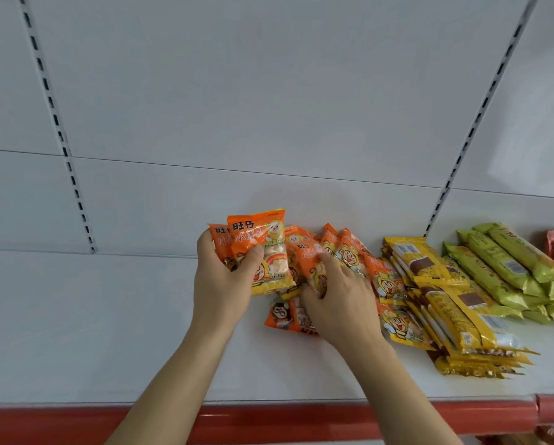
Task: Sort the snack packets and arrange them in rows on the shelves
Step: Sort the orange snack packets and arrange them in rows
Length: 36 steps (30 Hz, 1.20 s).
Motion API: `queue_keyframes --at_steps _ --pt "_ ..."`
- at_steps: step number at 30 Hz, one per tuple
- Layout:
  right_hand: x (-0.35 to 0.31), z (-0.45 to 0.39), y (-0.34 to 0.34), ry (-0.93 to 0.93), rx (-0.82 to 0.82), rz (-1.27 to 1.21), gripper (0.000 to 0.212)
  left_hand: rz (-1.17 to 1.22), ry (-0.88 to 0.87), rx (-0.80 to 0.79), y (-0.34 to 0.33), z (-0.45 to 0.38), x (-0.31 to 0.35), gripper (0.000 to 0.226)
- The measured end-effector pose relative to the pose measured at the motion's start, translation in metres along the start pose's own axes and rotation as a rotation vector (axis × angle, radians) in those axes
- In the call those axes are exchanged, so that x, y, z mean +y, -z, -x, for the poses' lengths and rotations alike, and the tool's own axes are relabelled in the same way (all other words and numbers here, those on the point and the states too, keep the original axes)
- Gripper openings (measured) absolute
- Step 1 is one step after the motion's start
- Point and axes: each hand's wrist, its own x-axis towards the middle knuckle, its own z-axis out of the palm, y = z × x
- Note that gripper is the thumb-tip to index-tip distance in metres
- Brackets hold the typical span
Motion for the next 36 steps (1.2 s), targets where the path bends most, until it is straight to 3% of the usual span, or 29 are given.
queue_keyframes --at_steps 3,6,9,13,16,18,20,23,28,34,36 --pt "-0.008 0.002 0.011 -0.061 0.157 -0.117 0.055 -0.036 0.005 -0.009 0.003 -0.001 -0.002 0.048" --pt "-0.034 0.008 0.017 0.035 0.306 -0.175 0.057 -0.058 0.017 -0.016 0.001 -0.002 -0.001 0.051" --pt "-0.061 0.016 0.009 0.118 0.259 -0.089 0.069 -0.005 0.037 -0.019 -0.003 0.001 0.005 0.05" --pt "-0.067 0.019 -0.004 0.161 0.284 -0.053 0.051 0.186 0.154 -0.068 0.0 0.004 0.01 0.03" --pt "-0.073 0.022 -0.011 0.306 0.358 -0.135 0.038 0.169 0.165 -0.113 0.003 0.008 0.011 0.058" --pt "-0.073 0.022 -0.012 0.341 0.28 -0.299 0.04 0.089 0.142 -0.083 0.01 0.005 0.009 0.065" --pt "-0.067 0.02 -0.011 0.259 0.226 -0.445 0.047 0.039 0.131 -0.039 0.022 -0.001 0.005 0.058" --pt "-0.06 0.015 -0.007 0.16 0.247 -0.185 0.044 0.027 0.134 0.019 0.04 -0.009 -0.001 0.053" --pt "-0.077 0.012 -0.008 0.001 -0.126 0.318 0.071 -0.006 0.122 0.056 0.06 -0.009 -0.007 0.071" --pt "-0.088 0.007 -0.014 0.021 -0.228 0.388 0.051 -0.056 0.135 0.096 0.079 0.002 -0.011 0.069" --pt "-0.087 0.006 -0.016 0.068 -0.205 0.336 0.036 -0.065 0.14 0.106 0.083 0.005 -0.007 0.069"
